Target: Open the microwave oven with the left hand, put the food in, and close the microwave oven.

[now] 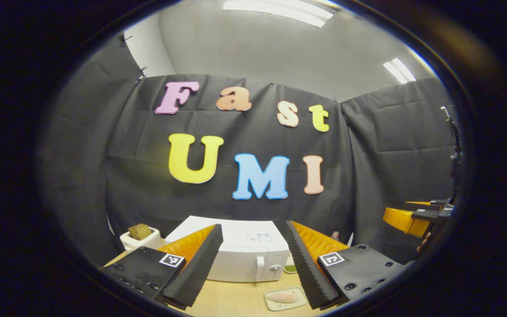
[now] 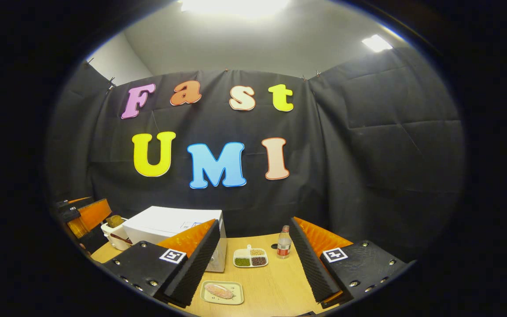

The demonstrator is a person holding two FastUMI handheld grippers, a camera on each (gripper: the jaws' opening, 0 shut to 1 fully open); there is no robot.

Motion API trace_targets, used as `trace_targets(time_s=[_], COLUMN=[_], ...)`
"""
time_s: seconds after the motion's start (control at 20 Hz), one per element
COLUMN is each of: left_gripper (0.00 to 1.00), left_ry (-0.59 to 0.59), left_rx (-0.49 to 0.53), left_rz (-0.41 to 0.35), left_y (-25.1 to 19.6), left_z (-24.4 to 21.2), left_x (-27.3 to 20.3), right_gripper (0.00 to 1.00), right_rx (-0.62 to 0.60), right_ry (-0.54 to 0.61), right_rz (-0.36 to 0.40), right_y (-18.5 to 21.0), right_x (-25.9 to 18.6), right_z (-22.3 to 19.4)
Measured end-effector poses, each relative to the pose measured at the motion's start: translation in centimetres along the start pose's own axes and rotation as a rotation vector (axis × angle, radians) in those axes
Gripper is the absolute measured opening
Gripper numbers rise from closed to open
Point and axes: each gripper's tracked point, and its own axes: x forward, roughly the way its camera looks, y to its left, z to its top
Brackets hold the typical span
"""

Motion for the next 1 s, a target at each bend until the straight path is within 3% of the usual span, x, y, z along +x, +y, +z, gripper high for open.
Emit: trace_targets(time_s=[0.3,0.35,0.4,0.45,0.65,0.7,0.75,1.0], left_gripper=[0.93,0.99,0.93,0.94,0.93,0.99,0.92,0.93], left_ry=[0.027,0.030,0.029,0.027,0.081,0.105,0.125,0.213], left_rx=[-0.026,-0.029,-0.032,-0.033,-0.008,-0.021,-0.036,0.012], left_rz=[-0.005,-0.006,-0.002,0.005,0.010,0.014,0.022,0.010], left_y=[-1.7,-2.0,-2.2,-2.3,-3.7,-3.6,-3.4,-3.3], left_z=[-4.2,-5.3,-6.4,-7.7,-14.9,-16.8,-18.7,-25.0], left_x=[3.3,4.2,5.2,6.2,10.3,11.3,12.2,16.5], right_gripper=[0.97,0.97,0.97,0.97,0.97,0.97,0.97,0.97], right_rx=[0.001,0.000,-0.004,-0.006,-0.003,-0.007,-0.013,-0.037], right_ry=[0.012,0.017,0.023,0.029,0.064,0.077,0.086,0.117], right_rz=[0.026,0.029,0.031,0.033,0.048,0.052,0.056,0.059], right_y=[-1.2,-1.6,-2.1,-2.4,-3.7,-3.8,-4.1,-5.2], right_x=[2.1,2.6,3.1,3.5,5.5,6.0,6.3,7.6], right_z=[-0.2,-0.4,-0.6,-0.8,-1.9,-2.2,-2.6,-3.8])
